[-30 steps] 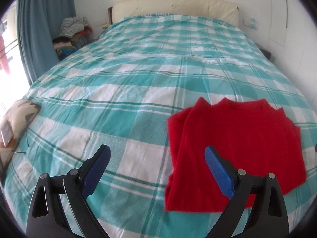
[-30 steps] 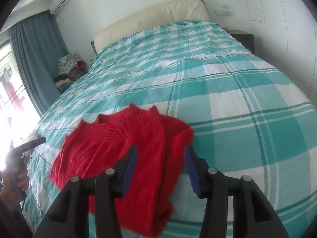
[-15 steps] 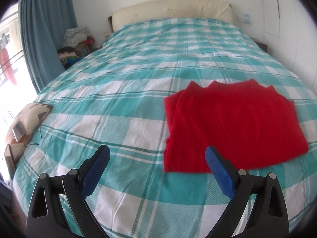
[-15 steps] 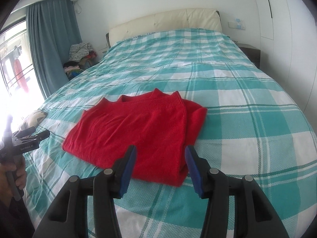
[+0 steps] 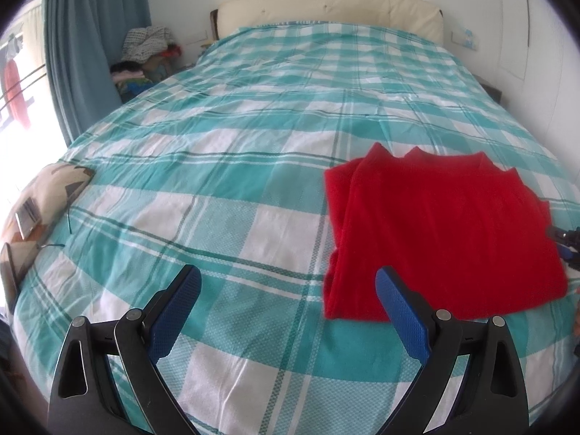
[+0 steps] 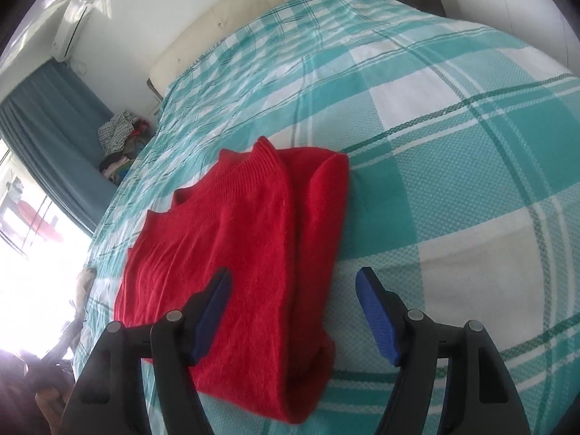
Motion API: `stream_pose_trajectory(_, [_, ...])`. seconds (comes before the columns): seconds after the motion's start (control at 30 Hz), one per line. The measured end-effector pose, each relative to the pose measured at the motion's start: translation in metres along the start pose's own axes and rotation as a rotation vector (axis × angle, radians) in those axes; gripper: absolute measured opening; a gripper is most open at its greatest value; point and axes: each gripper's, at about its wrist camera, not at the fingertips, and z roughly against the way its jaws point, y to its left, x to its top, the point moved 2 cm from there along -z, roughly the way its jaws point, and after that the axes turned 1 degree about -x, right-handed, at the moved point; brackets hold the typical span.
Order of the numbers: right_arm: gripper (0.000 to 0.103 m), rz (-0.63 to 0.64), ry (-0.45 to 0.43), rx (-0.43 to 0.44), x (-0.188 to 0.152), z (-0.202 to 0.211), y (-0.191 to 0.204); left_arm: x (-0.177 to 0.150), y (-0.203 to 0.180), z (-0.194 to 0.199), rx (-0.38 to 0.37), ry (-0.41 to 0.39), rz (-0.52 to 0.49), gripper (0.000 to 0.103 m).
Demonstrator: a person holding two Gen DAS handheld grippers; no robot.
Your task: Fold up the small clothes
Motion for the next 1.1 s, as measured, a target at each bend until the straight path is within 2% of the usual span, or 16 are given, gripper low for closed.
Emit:
stream_pose_trajectory(0.07, [0.061, 0.016, 0.081, -0.008, -0.001, -0.023, 0.006, 0.001, 0.008, 0.000, -0.004, 0.011, 0.019, 0.098])
stream_pose_trajectory(0.13, [0.012, 0.061, 0.125, -0.054, -0.003, -0.032, 0.019, 0.003, 0.018, 0.001, -0.009, 0.017, 0.036, 0.098])
stream_pose_trajectory(0.2, [0.012, 0.084, 0.103, -0.082, 0.002, -0.024, 0.038, 0.006, 0.028, 0.005, -0.006, 0.016, 0.057, 0.098])
stream_pose_trajectory(0.27, [0.011, 0.072, 0.088, -0.049, 0.014, -0.012, 0.064, 0.010, 0.038, 0.010, -0.013, 0.009, 0.085, 0.098])
stream_pose_trajectory(0.4, [0.011, 0.161, 0.102, -0.016, 0.033, -0.013, 0.146, 0.016, 0.058, 0.018, -0.020, -0.014, 0.145, 0.098])
stream_pose_trajectory(0.5, [0.011, 0.242, 0.134, -0.020, 0.030, -0.038, 0.208, 0.015, 0.071, 0.016, -0.004, -0.010, 0.181, 0.098])
stream_pose_trajectory(0.63, [0.011, 0.333, 0.177, -0.014, 0.005, -0.087, 0.275, 0.012, 0.088, 0.012, 0.001, 0.005, 0.223, 0.098])
stream_pose_trajectory(0.73, [0.011, 0.367, 0.203, -0.040, -0.019, -0.124, 0.301, 0.012, 0.096, 0.011, 0.019, 0.002, 0.231, 0.098])
stream_pose_trajectory(0.83, [0.013, 0.365, 0.234, -0.067, -0.039, -0.152, 0.308, 0.012, 0.103, 0.011, 0.027, -0.001, 0.232, 0.098])
stream_pose_trajectory(0.87, [0.020, 0.339, 0.251, -0.042, -0.043, -0.157, 0.307, 0.012, 0.105, 0.011, 0.027, 0.001, 0.234, 0.098])
stream_pose_trajectory(0.9, [0.023, 0.294, 0.275, 0.019, -0.045, -0.159, 0.305, 0.012, 0.107, 0.010, 0.025, 0.006, 0.236, 0.098])
stream_pose_trajectory(0.97, [0.040, 0.170, 0.359, 0.205, -0.047, -0.160, 0.302, 0.011, 0.110, 0.009, 0.015, 0.019, 0.243, 0.098])
stream_pose_trajectory(1.03, [0.043, 0.073, 0.408, 0.374, -0.044, -0.150, 0.300, 0.009, 0.113, 0.009, 0.003, 0.025, 0.251, 0.098])
stream_pose_trajectory(1.07, [0.045, 0.080, 0.404, 0.402, -0.041, -0.141, 0.302, 0.009, 0.114, 0.010, 0.001, 0.026, 0.253, 0.098])
stream_pose_trajectory(1.1, [0.045, 0.126, 0.378, 0.393, -0.037, -0.130, 0.305, 0.009, 0.114, 0.010, 0.000, 0.026, 0.254, 0.098])
